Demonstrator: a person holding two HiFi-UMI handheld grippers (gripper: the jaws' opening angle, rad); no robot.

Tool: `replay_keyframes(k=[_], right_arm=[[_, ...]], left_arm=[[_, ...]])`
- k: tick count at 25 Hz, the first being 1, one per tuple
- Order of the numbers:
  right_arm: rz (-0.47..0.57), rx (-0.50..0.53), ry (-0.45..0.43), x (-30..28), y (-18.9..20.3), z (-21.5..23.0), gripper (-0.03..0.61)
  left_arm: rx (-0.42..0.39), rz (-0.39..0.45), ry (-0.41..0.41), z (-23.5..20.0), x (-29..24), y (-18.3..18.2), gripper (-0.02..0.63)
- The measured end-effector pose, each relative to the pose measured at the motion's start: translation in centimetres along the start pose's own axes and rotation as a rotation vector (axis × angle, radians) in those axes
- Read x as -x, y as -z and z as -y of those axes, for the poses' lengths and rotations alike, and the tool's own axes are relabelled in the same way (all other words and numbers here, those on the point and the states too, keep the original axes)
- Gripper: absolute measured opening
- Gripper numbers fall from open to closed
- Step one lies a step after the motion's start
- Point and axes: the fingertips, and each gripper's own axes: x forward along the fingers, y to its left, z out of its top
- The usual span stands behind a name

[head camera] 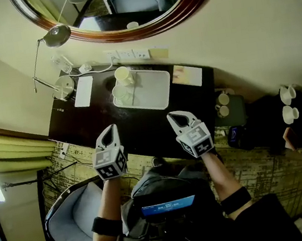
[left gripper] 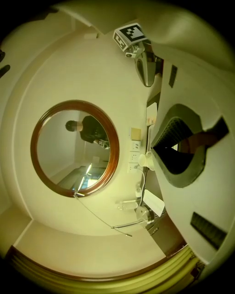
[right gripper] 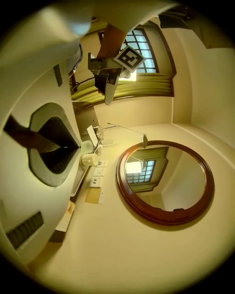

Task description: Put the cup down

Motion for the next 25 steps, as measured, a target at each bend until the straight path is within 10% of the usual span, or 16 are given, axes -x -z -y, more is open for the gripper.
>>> replay_keyframes(k=[7,25], right_arm=[[-0.018,0.035,-0.025,-3.5,-1.6,-1.7,0.011],[-0.044,0.181,-0.183,-6.5,-2.4,-3.8,0.025]], left_arm=[[0.016,-0.035,0.055,-1.8,-1.8,1.1,0.003],[0.048,-0.033,-0.105,-2.5,0.4,2.3,0.003]])
